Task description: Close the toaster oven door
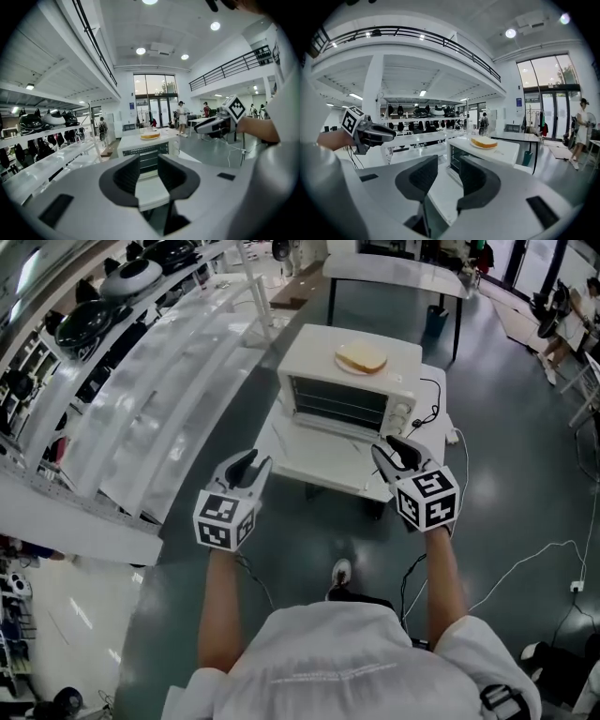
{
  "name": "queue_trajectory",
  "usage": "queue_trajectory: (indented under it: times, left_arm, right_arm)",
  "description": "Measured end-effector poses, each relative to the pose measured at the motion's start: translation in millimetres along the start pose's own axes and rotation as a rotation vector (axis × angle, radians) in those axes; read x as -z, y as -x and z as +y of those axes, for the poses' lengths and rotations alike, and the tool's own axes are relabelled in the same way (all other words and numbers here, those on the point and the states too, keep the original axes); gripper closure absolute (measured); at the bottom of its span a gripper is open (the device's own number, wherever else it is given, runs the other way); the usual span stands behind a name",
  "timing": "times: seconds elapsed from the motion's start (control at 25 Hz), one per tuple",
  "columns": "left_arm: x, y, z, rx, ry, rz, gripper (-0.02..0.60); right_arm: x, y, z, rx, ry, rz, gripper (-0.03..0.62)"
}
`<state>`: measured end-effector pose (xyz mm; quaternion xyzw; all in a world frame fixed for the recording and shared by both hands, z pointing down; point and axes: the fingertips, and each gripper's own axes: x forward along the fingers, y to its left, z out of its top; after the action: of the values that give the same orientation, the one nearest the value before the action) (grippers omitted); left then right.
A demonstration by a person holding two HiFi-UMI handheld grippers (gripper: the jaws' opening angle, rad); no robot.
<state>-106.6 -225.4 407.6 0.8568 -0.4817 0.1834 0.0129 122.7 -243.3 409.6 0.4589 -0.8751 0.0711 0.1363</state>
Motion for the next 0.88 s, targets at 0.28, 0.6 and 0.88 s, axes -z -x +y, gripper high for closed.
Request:
queue_trajectory:
  times: [0.28,0.6,0.88]
  left_arm:
    - [-11.3,-64.2,7.2,0.025,-0.005,0.041,0.459]
    - [-5.9,-113.2,-10.3,0.097,-0.009,0.08,0.459]
    - [7.6,-143.0,-21.6,0.196,0.015,0.079,0.459]
  right_arm:
    - [2.5,-30.3,-50.2,-0.001,-0.1,-0.039,0.456]
    - [55.9,-38.8,-74.3,0.024,-0.111,0.083,0.448]
    - [94.3,-33.3,-69.1,0.078,-0.151,0.143,0.462]
